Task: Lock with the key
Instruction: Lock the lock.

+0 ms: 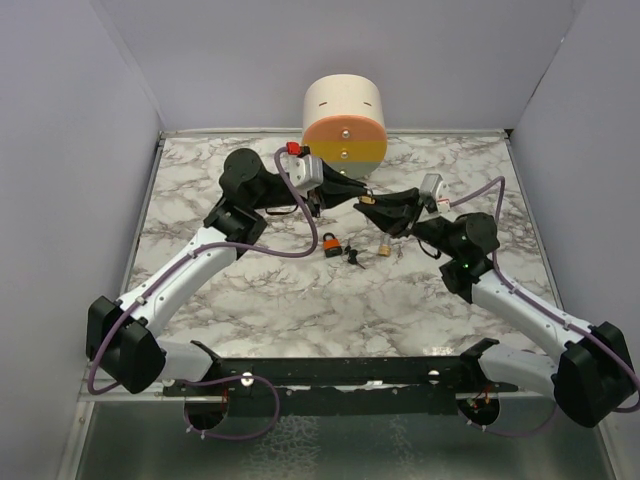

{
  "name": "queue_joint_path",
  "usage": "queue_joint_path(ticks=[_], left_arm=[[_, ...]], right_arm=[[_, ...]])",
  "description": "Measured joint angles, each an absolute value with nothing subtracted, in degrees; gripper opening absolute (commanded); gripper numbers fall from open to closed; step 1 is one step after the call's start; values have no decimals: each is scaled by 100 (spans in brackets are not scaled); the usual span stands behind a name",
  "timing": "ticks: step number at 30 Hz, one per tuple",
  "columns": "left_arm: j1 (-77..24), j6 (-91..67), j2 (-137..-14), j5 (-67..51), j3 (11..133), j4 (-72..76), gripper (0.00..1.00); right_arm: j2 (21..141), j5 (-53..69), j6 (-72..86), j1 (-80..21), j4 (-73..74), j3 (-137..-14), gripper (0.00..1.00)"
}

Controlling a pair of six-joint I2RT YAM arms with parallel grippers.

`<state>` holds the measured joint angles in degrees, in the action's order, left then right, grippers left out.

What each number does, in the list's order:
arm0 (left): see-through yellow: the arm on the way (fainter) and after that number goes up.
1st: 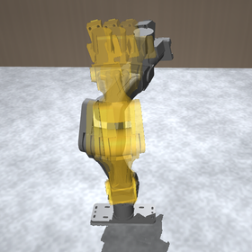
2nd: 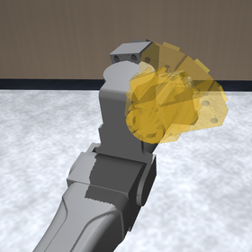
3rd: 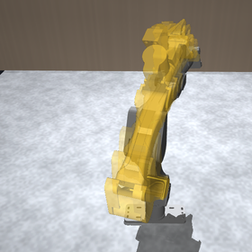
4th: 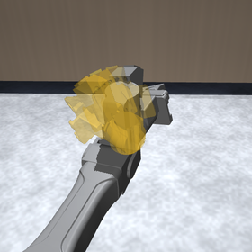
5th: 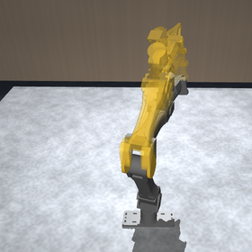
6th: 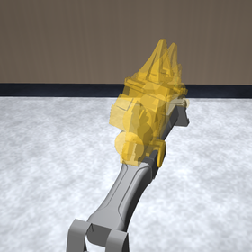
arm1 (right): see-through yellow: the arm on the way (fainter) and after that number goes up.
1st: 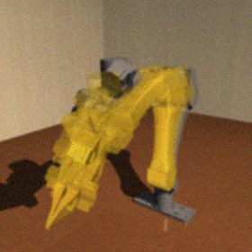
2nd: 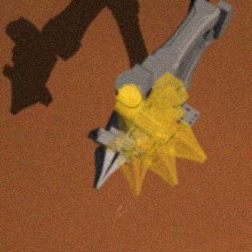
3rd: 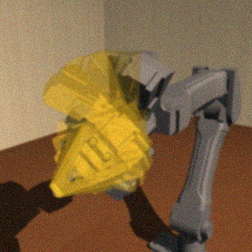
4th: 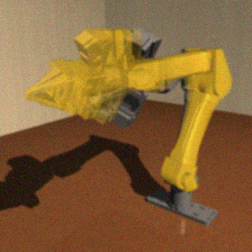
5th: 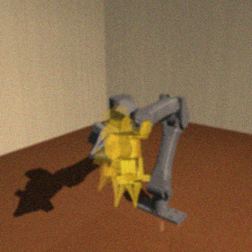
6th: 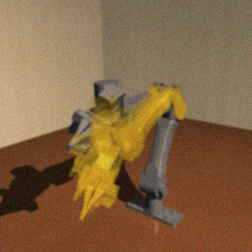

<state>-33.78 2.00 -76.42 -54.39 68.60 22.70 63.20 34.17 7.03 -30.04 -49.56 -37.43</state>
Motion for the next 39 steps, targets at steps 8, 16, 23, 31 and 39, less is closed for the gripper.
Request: queue_joint_path(ticks=[8,16,23,31,39], left_arm=[[-3376,-244,-7614,-4849,6278,2154,0],[-3371,-309,-7553,-4272,6235,2095,0],[-3371,-311,-7467,-4115,6235,2095,0],[-3371,-386,-7404,-4130,6235,2095,0],[-3371,-486,-7363,-4331,6235,2095,0]], right_arm=[[6233,3260,884,-3004,-4984,-3732,73],[6224,3109,915,-3004,-4567,-3710,83],[6163,2827,985,-3004,-4289,-3020,67],[5872,2766,1068,-3000,-4442,-2644,55],[5900,2762,1273,-3000,-4954,-2541,42]])
